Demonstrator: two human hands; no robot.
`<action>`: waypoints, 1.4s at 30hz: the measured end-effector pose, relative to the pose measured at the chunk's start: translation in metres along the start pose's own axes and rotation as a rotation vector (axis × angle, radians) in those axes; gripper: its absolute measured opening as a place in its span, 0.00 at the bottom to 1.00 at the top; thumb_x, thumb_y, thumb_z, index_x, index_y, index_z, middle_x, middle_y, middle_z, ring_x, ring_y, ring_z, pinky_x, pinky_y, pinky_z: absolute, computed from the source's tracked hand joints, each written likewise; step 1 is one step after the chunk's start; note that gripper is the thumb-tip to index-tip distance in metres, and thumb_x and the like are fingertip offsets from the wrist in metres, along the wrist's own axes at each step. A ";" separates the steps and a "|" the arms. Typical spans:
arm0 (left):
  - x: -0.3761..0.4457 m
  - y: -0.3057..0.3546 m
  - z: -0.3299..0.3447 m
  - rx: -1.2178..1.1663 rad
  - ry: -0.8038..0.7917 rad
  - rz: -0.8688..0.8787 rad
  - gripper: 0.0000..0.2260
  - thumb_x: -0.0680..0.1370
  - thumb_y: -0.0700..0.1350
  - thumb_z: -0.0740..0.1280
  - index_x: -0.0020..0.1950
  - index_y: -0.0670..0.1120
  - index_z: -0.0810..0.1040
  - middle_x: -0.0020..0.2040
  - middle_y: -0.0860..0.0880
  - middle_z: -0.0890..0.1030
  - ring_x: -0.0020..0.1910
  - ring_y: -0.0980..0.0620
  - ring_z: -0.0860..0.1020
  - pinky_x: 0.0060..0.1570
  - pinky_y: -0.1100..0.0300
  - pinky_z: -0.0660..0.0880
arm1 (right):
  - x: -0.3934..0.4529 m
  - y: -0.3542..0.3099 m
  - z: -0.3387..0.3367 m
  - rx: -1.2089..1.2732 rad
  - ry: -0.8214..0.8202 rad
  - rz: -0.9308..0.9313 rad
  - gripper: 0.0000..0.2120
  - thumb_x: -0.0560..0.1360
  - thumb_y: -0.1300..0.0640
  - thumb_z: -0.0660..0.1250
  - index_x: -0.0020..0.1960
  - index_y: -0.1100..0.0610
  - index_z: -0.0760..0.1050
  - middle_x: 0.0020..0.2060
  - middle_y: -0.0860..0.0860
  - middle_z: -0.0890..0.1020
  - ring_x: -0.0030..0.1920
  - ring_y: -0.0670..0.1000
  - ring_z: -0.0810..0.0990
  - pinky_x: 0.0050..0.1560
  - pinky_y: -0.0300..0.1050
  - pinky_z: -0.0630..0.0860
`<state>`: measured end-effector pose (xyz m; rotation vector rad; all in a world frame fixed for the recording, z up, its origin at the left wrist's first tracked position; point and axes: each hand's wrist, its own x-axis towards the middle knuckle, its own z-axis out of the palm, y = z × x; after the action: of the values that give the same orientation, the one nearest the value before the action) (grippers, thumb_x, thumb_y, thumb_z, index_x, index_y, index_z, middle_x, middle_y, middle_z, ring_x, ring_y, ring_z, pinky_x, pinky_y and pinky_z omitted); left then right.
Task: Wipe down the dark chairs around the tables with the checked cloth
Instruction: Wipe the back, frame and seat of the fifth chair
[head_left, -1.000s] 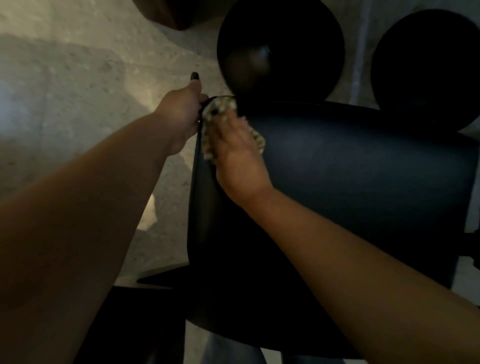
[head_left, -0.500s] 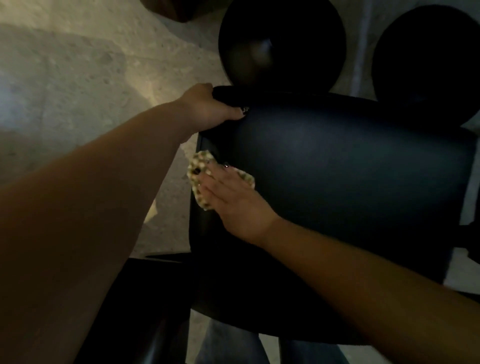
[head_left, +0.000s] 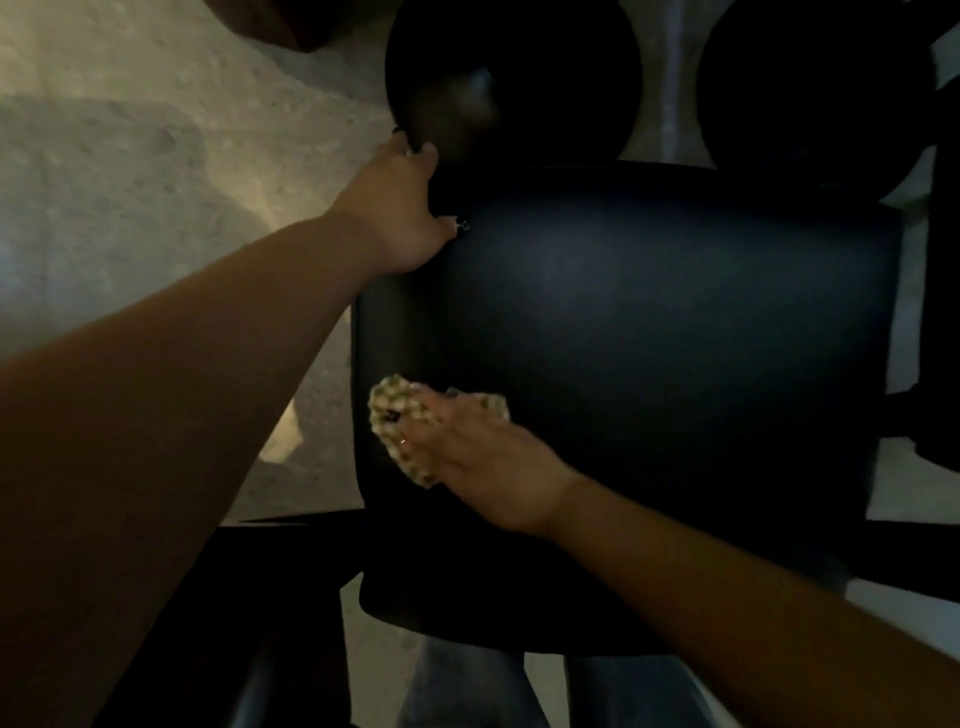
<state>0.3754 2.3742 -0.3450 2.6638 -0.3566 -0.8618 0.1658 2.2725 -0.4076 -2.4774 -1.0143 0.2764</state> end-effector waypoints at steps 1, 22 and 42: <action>0.000 0.003 0.002 0.033 -0.011 0.026 0.34 0.79 0.50 0.65 0.79 0.42 0.52 0.79 0.38 0.50 0.78 0.42 0.51 0.73 0.59 0.51 | -0.008 0.018 -0.007 0.009 0.046 0.035 0.19 0.83 0.59 0.47 0.66 0.62 0.71 0.63 0.61 0.76 0.68 0.61 0.65 0.72 0.52 0.52; -0.031 0.074 0.042 0.581 -0.319 0.412 0.41 0.78 0.59 0.63 0.78 0.56 0.35 0.78 0.50 0.32 0.77 0.38 0.36 0.70 0.33 0.57 | -0.083 0.052 -0.044 -0.172 0.457 1.047 0.29 0.67 0.68 0.56 0.69 0.66 0.69 0.69 0.66 0.67 0.71 0.71 0.60 0.70 0.63 0.54; -0.022 0.152 0.073 0.749 -0.432 0.332 0.59 0.67 0.48 0.79 0.76 0.61 0.33 0.75 0.49 0.26 0.74 0.36 0.31 0.68 0.28 0.56 | -0.157 0.133 -0.100 -0.027 0.443 1.428 0.32 0.74 0.68 0.57 0.77 0.62 0.54 0.77 0.57 0.50 0.76 0.64 0.42 0.74 0.55 0.42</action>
<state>0.2935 2.2256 -0.3329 2.8617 -1.4270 -1.3933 0.1705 2.0454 -0.3806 -2.6245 1.0187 0.0949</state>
